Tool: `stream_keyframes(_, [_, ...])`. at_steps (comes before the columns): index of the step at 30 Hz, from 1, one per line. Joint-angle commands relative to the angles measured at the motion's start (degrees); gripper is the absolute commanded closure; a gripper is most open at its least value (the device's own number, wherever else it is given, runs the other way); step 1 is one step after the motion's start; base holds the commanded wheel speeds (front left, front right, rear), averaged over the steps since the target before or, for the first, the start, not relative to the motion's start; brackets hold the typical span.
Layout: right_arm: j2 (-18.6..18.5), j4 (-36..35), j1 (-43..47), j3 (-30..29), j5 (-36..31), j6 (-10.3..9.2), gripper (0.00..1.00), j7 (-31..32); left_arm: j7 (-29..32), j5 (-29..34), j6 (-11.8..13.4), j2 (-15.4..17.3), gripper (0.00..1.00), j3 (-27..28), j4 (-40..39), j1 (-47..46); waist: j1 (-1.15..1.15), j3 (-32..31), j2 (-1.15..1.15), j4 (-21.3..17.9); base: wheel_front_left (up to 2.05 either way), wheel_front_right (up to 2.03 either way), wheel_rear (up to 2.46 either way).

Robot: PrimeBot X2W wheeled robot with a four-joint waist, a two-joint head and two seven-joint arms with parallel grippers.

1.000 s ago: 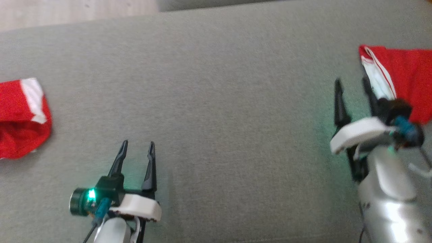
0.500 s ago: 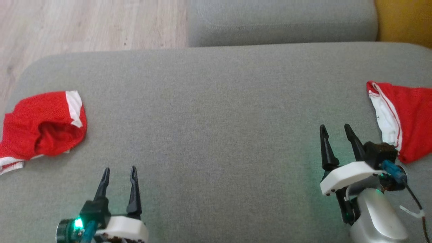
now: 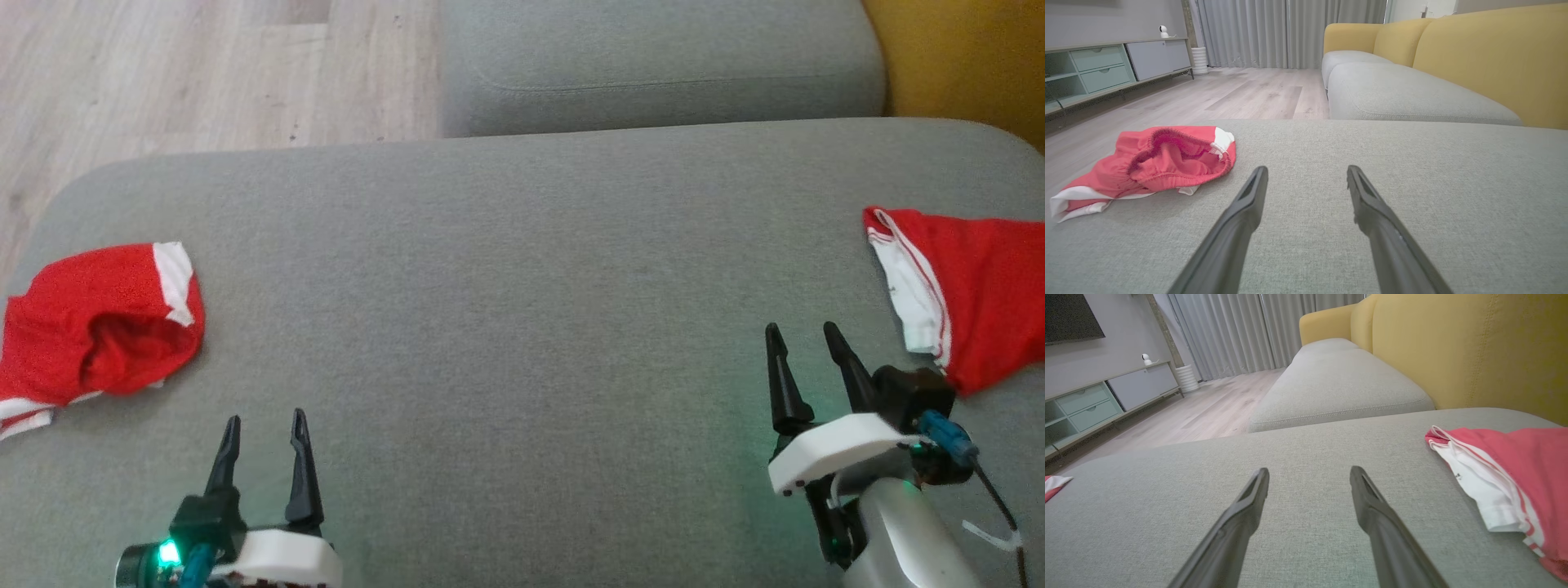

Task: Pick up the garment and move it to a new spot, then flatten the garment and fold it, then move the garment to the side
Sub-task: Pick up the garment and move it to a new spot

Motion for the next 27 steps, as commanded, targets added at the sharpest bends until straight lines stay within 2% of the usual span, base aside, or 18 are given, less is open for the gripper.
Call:
stream_keyframes(1, [0.1, -1.9, -1.1, 1.6, 0.4, -0.04, 0.0, -0.5, -0.2, -0.7, 0.5, 0.5, 0.0, 1.9, -1.7, -1.1, 0.0, 0.3, 0.0, 0.8, 0.0, 0.0, 0.0])
stream_keyframes(6, [0.1, -1.9, -0.5, 2.8, 0.3, -0.04, 0.0, -0.5, -0.2, -1.2, 0.4, 0.5, 0.0, 1.6, -0.9, -1.4, 0.0, 0.8, 0.0, 5.4, 0.0, 0.0, 0.0])
stream_keyframes(12, [0.1, -1.6, 0.4, 4.6, 1.3, -0.04, 0.0, -0.5, -0.2, -1.0, 0.3, 0.5, 0.0, 2.0, -0.5, -1.0, 0.0, 1.4, 0.0, 14.4, 0.0, 0.0, 0.0])
stream_keyframes(18, [0.1, -0.9, -0.1, 6.9, 2.5, -0.04, 0.0, -0.5, -0.2, -0.3, 0.3, 0.7, 0.0, 5.1, -0.5, 0.6, 0.0, 1.6, 0.0, 22.1, 0.0, 0.0, 0.0])
stream_keyframes(23, [0.1, -0.6, -0.5, 8.9, 3.2, -0.04, 0.0, -0.5, -0.2, 0.3, -0.1, 0.7, 0.0, 8.5, -1.5, 2.3, 0.0, 1.9, 0.0, 25.1, 0.0, 0.0, 0.0])
stream_keyframes(27, [0.1, -0.2, -0.6, 9.7, 3.6, -0.04, 0.0, -0.5, -0.2, 0.4, 0.0, 0.6, 0.0, 10.5, -1.4, 3.0, 0.0, 1.9, 0.0, 25.7, 0.0, 0.0, 0.0])
